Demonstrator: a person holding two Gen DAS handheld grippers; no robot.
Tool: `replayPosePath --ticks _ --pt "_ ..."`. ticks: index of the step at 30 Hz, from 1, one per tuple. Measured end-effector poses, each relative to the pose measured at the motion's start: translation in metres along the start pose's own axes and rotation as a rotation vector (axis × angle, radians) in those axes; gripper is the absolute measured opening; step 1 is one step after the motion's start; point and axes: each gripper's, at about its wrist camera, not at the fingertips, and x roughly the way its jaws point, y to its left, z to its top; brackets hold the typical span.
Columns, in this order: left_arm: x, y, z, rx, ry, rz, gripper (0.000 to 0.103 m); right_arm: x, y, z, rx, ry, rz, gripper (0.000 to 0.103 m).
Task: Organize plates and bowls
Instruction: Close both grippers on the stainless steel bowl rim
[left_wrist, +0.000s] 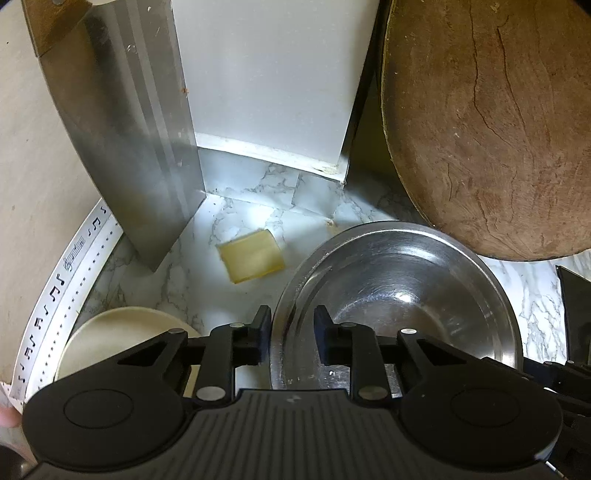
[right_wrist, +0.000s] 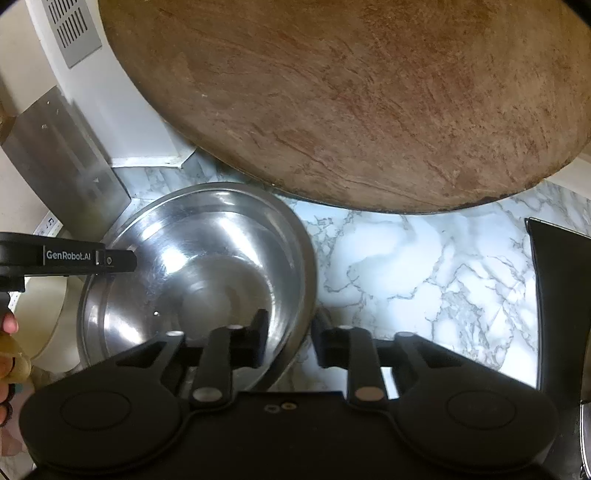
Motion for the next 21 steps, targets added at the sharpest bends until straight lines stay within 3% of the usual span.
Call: replayPosePath --ticks 12,21 --pt "-0.034 -0.01 -0.01 0.003 -0.059 -0.027 0.021 -0.028 -0.005 -0.003 0.012 -0.047 -0.033 0.02" --pt "-0.081 -0.012 -0.02 -0.002 -0.1 -0.066 0.021 -0.075 0.0 -0.009 0.0 -0.101 -0.029 0.02"
